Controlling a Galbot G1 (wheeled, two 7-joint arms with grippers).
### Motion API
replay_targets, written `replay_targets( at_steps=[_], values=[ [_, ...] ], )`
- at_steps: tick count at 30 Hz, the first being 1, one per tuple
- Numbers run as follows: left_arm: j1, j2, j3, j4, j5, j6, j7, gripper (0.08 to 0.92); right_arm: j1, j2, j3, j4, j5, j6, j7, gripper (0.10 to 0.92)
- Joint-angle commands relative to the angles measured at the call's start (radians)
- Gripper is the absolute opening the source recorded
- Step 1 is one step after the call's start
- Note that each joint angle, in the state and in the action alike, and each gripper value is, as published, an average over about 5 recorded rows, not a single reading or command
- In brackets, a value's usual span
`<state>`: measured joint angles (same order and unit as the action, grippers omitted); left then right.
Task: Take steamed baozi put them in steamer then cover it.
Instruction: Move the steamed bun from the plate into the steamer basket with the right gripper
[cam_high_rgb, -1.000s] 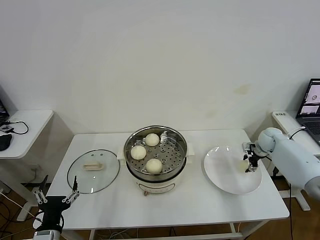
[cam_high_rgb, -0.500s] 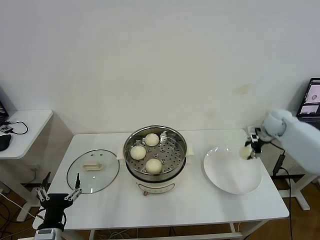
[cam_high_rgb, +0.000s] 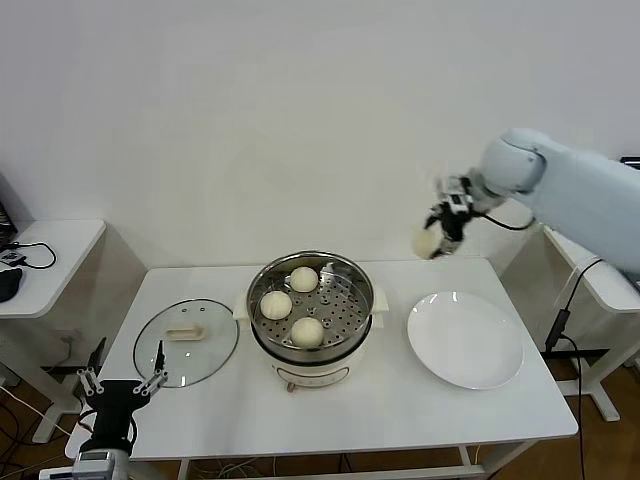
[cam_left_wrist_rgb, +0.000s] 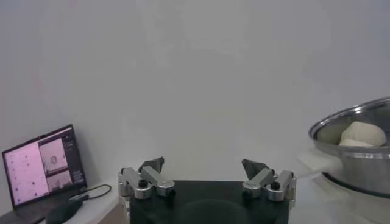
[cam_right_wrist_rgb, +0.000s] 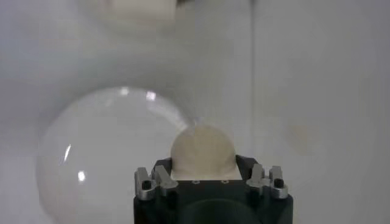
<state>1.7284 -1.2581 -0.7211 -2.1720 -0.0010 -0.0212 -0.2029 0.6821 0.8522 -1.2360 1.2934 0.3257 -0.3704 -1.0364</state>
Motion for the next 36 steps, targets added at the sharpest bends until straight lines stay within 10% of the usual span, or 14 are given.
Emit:
replay_targets(
  at_steps=[1,36],
  values=[
    [-0.003,-0.001,-0.003,0.004,-0.002,-0.001,-0.001,0.823,0.070,0.259,-0.107,0.063,0.304,-0.187,0.121,0.670],
    [-0.001,-0.029,-0.013,-0.001,-0.001,-0.004,-0.001,0.823,-0.232,0.354,-0.069,-0.103,0.162,-0.308,0.181,0.670]
  ],
)
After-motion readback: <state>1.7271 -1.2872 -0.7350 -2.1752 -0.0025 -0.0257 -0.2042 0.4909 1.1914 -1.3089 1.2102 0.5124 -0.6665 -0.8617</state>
